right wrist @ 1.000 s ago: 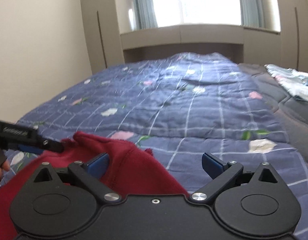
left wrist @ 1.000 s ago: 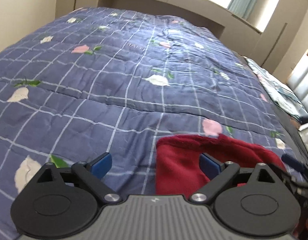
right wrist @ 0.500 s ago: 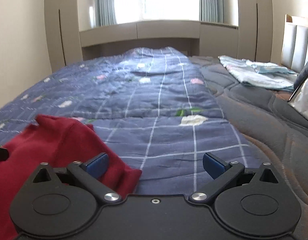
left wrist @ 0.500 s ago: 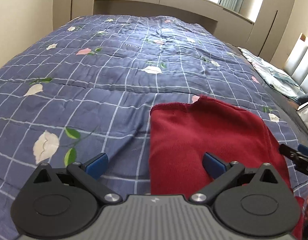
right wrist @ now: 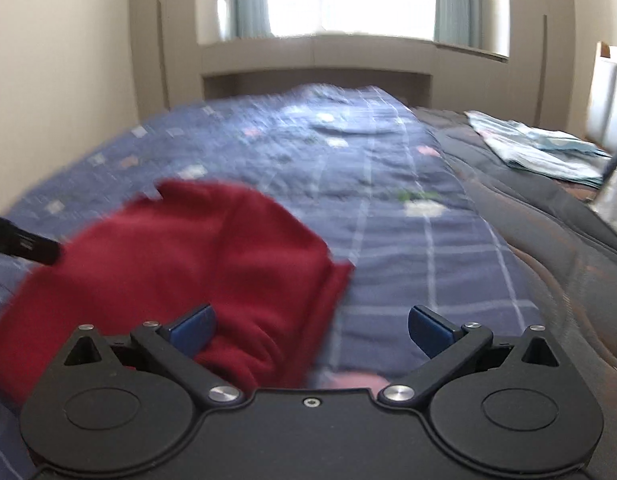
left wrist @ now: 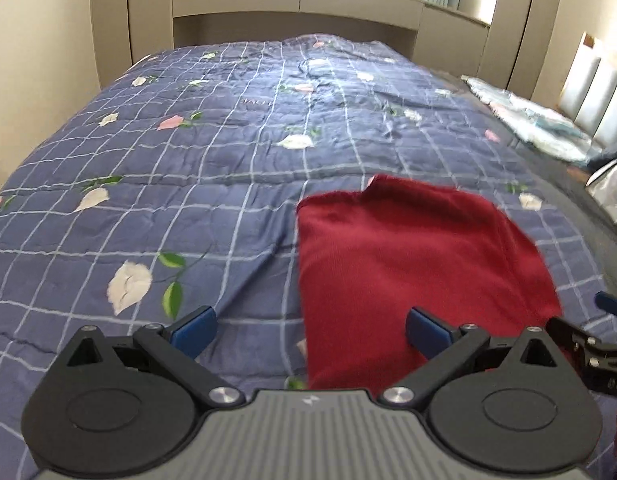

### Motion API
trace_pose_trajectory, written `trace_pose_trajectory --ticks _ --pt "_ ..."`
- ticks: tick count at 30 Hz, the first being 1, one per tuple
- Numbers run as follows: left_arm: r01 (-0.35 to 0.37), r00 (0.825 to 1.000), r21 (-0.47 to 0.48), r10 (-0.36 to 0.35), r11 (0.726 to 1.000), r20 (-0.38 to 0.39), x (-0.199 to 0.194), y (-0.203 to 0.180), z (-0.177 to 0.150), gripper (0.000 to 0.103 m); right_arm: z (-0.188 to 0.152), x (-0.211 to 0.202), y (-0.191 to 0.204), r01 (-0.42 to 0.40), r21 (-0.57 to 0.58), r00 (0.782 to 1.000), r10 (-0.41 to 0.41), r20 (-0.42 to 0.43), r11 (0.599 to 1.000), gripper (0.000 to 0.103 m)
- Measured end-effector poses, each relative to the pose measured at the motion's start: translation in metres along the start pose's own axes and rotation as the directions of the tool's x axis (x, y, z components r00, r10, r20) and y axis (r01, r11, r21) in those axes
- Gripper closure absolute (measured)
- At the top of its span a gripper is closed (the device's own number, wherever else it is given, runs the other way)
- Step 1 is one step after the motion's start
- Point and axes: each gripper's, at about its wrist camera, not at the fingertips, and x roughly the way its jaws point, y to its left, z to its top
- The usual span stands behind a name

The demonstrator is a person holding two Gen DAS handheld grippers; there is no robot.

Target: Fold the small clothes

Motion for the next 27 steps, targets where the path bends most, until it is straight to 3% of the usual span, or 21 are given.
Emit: trace_pose_trajectory --ticks 9,14,17,19,27 --pt "-0.018 0.999 -0.006 0.017 1.000 -0.040 -0.014 0.016 -0.019 0.001 -0.010 -0.009 -0.013 0.019 0.113 1.000 -0.018 -0.011 0.993 0.001" --pt "0.052 0.998 -0.045 -0.054 0.998 -0.037 -0.034 0.024 -0.037 0.000 -0.015 -0.030 -0.007 -0.079 0.158 0.997 0.078 0.010 0.984 0.001" --pt "0.027 0.996 -0.031 -0.030 0.999 -0.082 -0.028 0.025 -0.048 0.000 -0.025 -0.033 0.001 -0.107 0.147 0.994 0.112 -0.020 0.983 0.001" --pt "0.001 0.994 -0.027 -0.004 1.000 -0.114 -0.022 0.026 -0.055 0.001 -0.033 -0.031 0.008 -0.080 0.118 0.995 0.087 -0.050 0.990 0.001" --pt "0.031 0.996 -0.061 -0.036 0.998 -0.078 -0.032 0.036 -0.054 0.000 -0.030 -0.044 0.002 -0.084 0.126 0.996 0.089 -0.031 0.988 0.001"
